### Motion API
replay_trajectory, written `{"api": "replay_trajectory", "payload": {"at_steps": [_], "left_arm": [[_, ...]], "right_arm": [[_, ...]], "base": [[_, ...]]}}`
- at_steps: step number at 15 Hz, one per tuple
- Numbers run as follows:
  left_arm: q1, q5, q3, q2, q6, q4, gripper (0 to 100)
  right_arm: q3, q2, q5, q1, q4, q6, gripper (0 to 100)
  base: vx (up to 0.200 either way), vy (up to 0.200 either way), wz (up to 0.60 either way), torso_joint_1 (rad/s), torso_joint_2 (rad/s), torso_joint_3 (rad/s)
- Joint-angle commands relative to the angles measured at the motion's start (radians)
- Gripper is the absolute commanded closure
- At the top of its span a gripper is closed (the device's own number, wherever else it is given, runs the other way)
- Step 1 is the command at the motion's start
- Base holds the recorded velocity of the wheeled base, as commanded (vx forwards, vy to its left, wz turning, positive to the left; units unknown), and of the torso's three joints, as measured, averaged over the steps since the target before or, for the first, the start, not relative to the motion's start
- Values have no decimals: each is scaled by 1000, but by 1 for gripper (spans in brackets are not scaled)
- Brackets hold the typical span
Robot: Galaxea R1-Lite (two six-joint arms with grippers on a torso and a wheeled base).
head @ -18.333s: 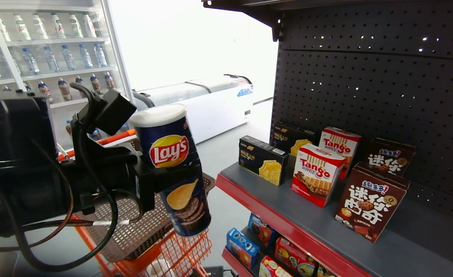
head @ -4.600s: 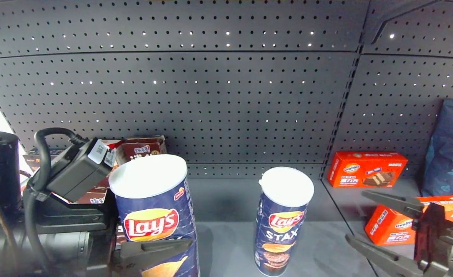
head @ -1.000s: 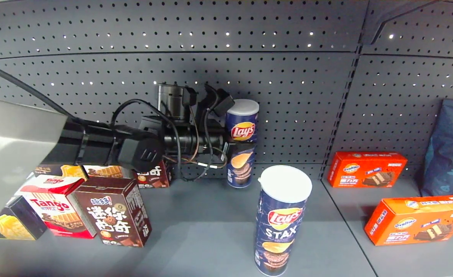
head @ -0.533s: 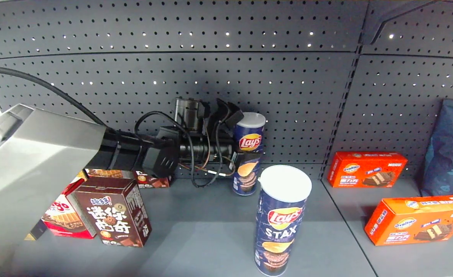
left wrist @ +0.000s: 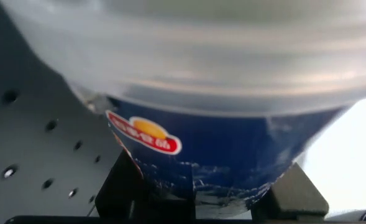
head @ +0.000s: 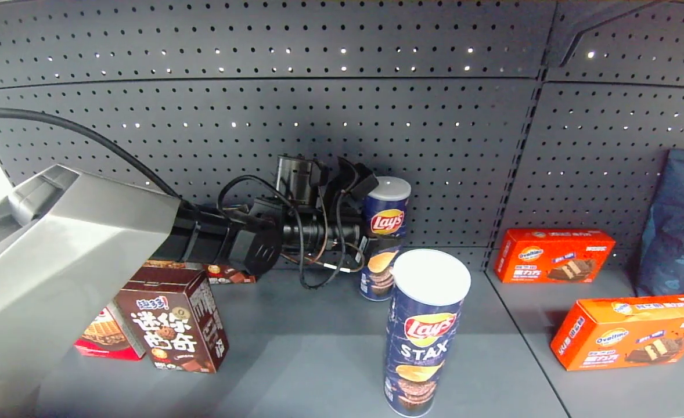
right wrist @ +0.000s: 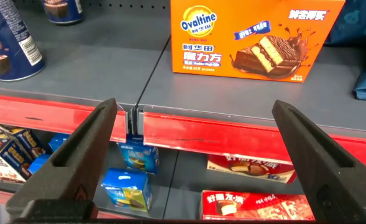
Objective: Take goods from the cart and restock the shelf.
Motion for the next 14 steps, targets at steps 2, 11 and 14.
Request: {"api": "replay_trajectory", "payload": {"at_steps": [2, 11, 14], "left_arm": [[-6, 1, 10, 0, -2, -9, 100], [-29, 1, 106, 1, -5, -104, 100], [-27, 3, 107, 3, -5, -113, 100]], "right_arm": [[0, 3, 0, 0, 0, 1, 0], [0, 3, 0, 0, 0, -1, 0], [0, 3, 0, 0, 0, 1, 0]], "base": [[0, 0, 0, 0, 0, 0], [0, 0, 0, 0, 0, 0], [0, 0, 0, 0, 0, 0]]}}
